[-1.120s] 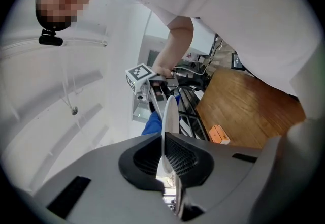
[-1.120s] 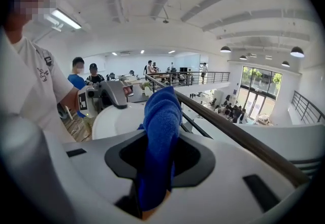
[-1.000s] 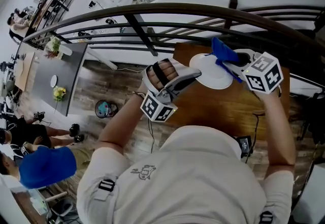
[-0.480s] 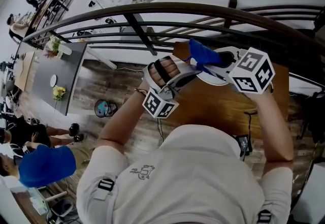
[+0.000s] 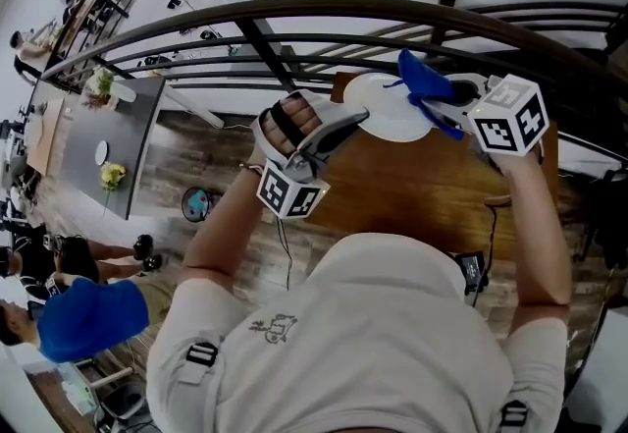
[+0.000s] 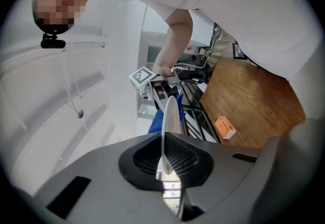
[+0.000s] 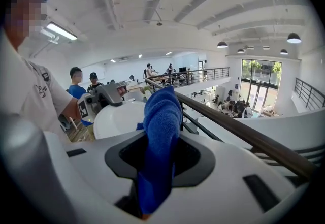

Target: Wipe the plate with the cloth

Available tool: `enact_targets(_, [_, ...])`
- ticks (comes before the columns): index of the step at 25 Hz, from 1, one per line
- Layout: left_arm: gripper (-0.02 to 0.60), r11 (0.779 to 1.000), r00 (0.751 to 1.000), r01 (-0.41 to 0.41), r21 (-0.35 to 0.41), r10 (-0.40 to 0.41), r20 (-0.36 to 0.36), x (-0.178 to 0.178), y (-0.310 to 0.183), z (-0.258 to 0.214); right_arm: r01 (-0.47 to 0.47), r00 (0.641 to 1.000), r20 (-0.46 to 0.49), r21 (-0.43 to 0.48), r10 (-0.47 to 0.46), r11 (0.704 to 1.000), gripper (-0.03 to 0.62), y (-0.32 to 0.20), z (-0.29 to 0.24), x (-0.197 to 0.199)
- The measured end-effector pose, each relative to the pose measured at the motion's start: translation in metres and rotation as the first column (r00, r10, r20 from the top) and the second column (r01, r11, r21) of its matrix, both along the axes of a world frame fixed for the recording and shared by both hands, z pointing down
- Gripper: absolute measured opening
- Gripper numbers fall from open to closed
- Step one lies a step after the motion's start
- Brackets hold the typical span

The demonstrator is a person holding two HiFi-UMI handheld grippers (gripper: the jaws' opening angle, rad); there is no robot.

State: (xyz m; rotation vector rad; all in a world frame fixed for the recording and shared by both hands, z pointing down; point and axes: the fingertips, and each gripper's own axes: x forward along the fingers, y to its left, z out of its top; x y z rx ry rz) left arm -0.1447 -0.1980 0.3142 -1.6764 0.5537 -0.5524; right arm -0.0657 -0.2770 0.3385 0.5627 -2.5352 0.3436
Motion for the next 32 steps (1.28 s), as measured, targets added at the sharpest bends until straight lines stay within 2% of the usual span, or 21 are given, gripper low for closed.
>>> enact_targets(6, [0.017, 0.995, 0.995, -0.101, 0.015, 0.101, 0.024, 0.03, 0.026, -0.001, -0.031, 0.999, -0.025, -0.051, 0.03, 0.998, 0.127, -0.025, 0.017, 0.003])
enact_targets(12, [0.017, 0.988, 0.986, -0.157, 0.008, 0.157, 0.048, 0.051, 0.037, 0.002, 0.062, 0.998, 0.008, -0.053, -0.061, 0.997, 0.127, -0.005, -0.006, -0.033])
enact_targets(21, [0.017, 0.995, 0.994, -0.102, -0.009, 0.102, 0.035, 0.045, 0.017, 0.002, 0.162, 0.984, 0.077, 0.011, -0.162, 0.987, 0.127, 0.041, -0.038, -0.053])
enact_targets(28, [0.017, 0.999, 0.999, -0.044, -0.009, 0.044, 0.02, 0.031, 0.002, -0.007, 0.103, 0.985, 0.136, 0.019, -0.105, 0.994, 0.127, 0.053, -0.043, -0.023])
enact_targets(32, [0.017, 0.999, 0.999, -0.043, -0.009, 0.043, -0.01, 0.032, 0.009, -0.018, 0.054, 0.988, 0.147, -0.008, -0.052, 0.998, 0.127, 0.046, -0.041, 0.006])
